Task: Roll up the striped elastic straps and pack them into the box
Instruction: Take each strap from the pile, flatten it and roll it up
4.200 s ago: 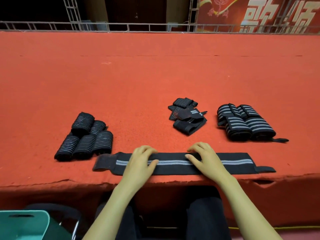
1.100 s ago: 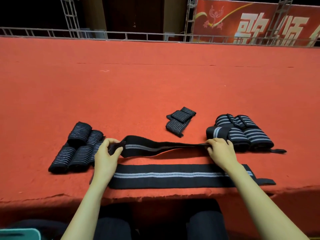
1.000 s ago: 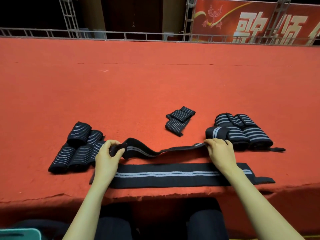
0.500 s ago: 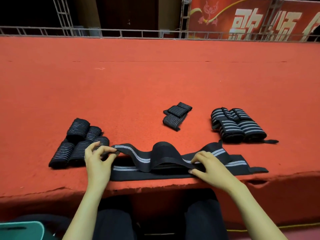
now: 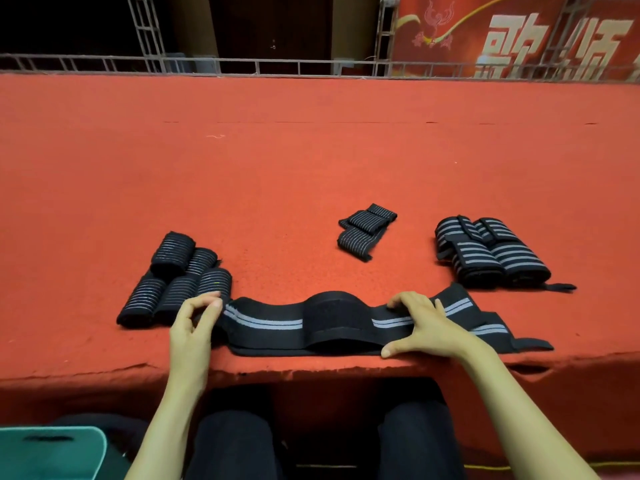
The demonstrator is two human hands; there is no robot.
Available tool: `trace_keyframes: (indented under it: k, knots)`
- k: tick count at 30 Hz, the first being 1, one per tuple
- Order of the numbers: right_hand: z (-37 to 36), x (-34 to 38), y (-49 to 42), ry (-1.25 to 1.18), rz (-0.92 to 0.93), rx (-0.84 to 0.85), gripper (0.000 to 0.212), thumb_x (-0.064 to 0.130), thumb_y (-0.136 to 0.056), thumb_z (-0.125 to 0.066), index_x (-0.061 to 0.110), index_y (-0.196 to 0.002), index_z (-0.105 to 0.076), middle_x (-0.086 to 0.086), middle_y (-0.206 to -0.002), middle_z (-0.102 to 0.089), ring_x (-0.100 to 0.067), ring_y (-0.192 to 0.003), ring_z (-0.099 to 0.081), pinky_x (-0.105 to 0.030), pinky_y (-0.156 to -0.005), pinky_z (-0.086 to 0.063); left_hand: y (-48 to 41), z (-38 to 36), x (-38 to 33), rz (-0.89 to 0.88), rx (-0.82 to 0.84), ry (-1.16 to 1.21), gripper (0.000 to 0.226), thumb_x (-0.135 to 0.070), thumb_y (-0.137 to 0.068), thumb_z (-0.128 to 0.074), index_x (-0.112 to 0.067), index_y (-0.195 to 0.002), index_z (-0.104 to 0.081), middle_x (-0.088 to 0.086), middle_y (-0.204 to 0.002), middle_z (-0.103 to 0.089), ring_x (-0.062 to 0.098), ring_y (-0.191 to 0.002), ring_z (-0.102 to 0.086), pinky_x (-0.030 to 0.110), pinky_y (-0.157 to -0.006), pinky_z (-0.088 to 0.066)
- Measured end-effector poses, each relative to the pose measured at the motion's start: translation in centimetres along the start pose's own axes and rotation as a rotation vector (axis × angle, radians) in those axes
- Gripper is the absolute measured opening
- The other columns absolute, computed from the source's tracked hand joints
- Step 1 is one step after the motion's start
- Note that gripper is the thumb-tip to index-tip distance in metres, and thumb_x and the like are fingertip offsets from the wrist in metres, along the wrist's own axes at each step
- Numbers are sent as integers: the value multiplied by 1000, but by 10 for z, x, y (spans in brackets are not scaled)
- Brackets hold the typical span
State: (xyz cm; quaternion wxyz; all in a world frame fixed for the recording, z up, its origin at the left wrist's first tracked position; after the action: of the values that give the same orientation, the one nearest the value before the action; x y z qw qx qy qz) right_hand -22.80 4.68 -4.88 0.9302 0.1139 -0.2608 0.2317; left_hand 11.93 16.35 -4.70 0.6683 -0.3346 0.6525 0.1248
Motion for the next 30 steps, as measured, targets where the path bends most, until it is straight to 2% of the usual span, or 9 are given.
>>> trace_keyframes:
  k: [6,10,12,16,19,21,24,26,30]
  knots:
    - [6,-1,7,193,77,-202,94,83,-52,-60,39,-132,-37,14,-117,-35,-7,-122,-32,-53,-117,6,3,4,8,33,-88,-166,38,11,-78,-66,-15,-104,-55,14,-128,-48,14,-112,-52,15,-92,-46]
    - [10,-10,19,326,32,-217,105,101,-39,-34,40,-124,-47,12,-109,-33,-7,-111,-29,-54,-116,0,13,2,-3,-17,-125,-312,42,9,-79,-67,-8,-115,-54,11,-145,-26,-21,-108,-37,0,-81,-35]
    - [12,-15,22,322,8,-180,106,101,-39,-33,41,-124,-49,16,-113,-33,-8,-121,-26,-55,-114,5,17,-1,-7,-25,-114,-303,46,9,-80,-66,-11,-119,-53,7,-147,-22,-17,-111,-39,7,-84,-37]
    - [13,-17,24,248,1,-121,92,90,-50,-51,40,-127,-48,19,-125,-37,-6,-133,-20,-57,-113,9,17,-7,-8,-50,-1,-254,55,10,-82,-62,-31,-118,-52,0,-130,-49,13,-116,-54,22,-95,-42]
    - [14,-17,25,209,-17,-120,77,77,-61,-62,40,-127,-48,17,-127,-38,-6,-132,-27,-55,-115,8,20,-9,-12,-66,-21,-330,51,7,-84,-60,-25,-123,-52,-5,-113,-58,3,-79,-59,6,-79,-41]
    - [14,-18,26,199,-36,-103,79,82,-57,-57,40,-123,-50,18,-124,-39,-6,-127,-36,-54,-116,5,18,-7,-13,-76,-50,-379,45,4,-83,-61,-24,-118,-57,-5,-105,-62,-3,-65,-55,8,-73,-42]
    - [15,-21,28,187,-91,-99,72,80,-60,-59,39,-118,-53,18,-123,-43,-7,-122,-43,-54,-116,-4,12,-3,-8,52,-49,-215,40,2,-84,-64,-28,-109,-63,4,-103,-68,7,-78,-63,28,-81,-54]
    - [18,-26,30,201,-115,-117,65,77,-64,-61,39,-116,-53,19,-122,-44,-7,-122,-44,-55,-115,-8,10,-6,-2,180,-41,-42,39,4,-84,-64,-23,-112,-64,9,-102,-68,17,-88,-66,28,-80,-57]
    - [19,-31,31,156,-127,-107,63,72,-68,-64,40,-121,-51,21,-127,-44,-5,-127,-40,-57,-115,-3,11,-6,4,148,-75,-265,38,0,-83,-65,-20,-115,-63,-2,-79,-63,16,-75,-60,31,-76,-54]
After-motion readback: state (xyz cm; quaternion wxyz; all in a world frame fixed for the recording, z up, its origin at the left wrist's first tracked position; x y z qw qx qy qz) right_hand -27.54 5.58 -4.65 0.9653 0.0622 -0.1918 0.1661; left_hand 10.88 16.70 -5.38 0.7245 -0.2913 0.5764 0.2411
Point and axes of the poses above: each hand's wrist, its own y-axis away from the middle knuckle, its own z-axis out of the back of the hand, x = y × z, the point moved 4 cm from there along -y, towards the middle knuckle
